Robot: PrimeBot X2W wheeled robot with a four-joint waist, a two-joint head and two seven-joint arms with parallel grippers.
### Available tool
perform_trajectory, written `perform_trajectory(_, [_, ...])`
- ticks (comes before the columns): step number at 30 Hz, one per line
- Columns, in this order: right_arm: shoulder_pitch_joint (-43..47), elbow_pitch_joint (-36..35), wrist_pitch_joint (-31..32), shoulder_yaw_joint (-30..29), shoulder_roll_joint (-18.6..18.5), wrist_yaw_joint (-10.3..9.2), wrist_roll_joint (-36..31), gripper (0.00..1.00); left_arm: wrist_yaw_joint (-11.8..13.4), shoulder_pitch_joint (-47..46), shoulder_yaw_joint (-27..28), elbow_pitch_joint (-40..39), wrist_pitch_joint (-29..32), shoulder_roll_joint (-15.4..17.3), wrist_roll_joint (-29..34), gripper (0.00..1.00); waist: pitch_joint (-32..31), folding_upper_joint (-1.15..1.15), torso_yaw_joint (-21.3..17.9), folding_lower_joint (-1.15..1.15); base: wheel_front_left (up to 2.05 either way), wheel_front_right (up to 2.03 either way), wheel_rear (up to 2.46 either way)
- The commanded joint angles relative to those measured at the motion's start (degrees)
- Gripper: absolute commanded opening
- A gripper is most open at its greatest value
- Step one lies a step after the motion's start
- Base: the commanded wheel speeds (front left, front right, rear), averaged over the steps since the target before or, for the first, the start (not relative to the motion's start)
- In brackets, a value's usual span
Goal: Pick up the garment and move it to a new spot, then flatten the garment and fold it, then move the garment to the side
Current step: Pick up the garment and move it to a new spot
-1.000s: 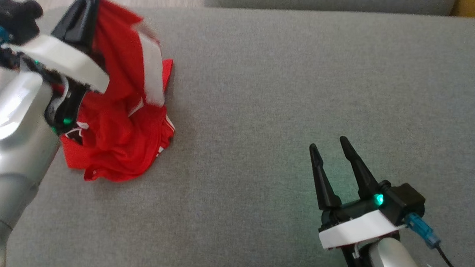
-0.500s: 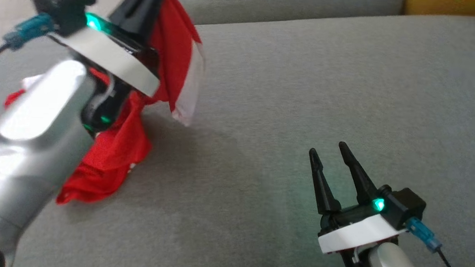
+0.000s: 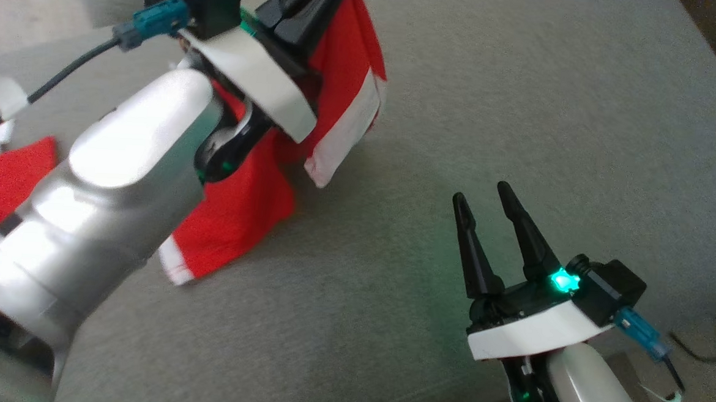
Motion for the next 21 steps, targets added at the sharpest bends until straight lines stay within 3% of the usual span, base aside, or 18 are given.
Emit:
perform_trajectory(1, [-1.8, -2.3, -0.6, 1.4, -0.2, -0.04, 0.5, 1.00, 0.1, -4.3, 1.4, -0.6, -0.6, 0.6, 0.2, 0.00, 3.1, 0.00, -3.8, -0.01, 0.00, 0.00, 0.00])
perform_trajectory(2, [-1.8, -2.4, -0.6, 1.4, -0.2, -0.04, 0.7, 1.00, 0.1, -4.6, 0.1, -0.5, -0.3, 0.2, -0.4, 0.16, 3.3, 0.00, -4.3, -0.01, 0.00, 0.00, 0.00])
perform_trajectory(3, [-1.8, -2.5, -0.6, 1.4, -0.2, -0.04, 0.9, 1.00, 0.1, -4.7, -1.1, -0.1, 0.4, 0.1, -1.1, 0.88, 3.4, 0.00, -4.6, -0.01, 0.00, 0.00, 0.00])
perform_trajectory(4, [-1.8, -2.6, -0.6, 1.4, -0.2, -0.04, 0.9, 1.00, 0.1, -4.9, -2.6, 0.3, 1.1, 0.2, -1.3, 1.00, 3.5, 0.00, -4.8, -0.01, 0.00, 0.00, 0.00])
perform_trajectory(7, [-1.7, -2.6, -0.6, 0.9, -0.2, -0.04, 1.0, 1.00, 0.1, -5.5, -5.9, 1.7, 0.7, 1.3, -0.8, 1.00, 3.3, 0.00, -4.6, -0.01, 0.00, 0.00, 0.00])
perform_trajectory(14, [-1.1, -2.0, -0.6, -0.9, -0.2, -0.04, -0.3, 1.00, 0.1, -4.8, -6.6, 5.6, -4.0, 2.7, -1.7, 1.00, 0.7, 0.00, 0.0, -0.01, 0.00, 0.00, 0.00])
perform_trajectory(21, [0.6, -0.6, -0.6, -3.9, -0.2, -0.04, -3.1, 1.00, 1.6, 0.6, -2.7, 6.9, -7.3, 5.4, -1.8, 1.00, -3.7, 0.00, 9.5, -0.01, 0.00, 0.00, 0.00])
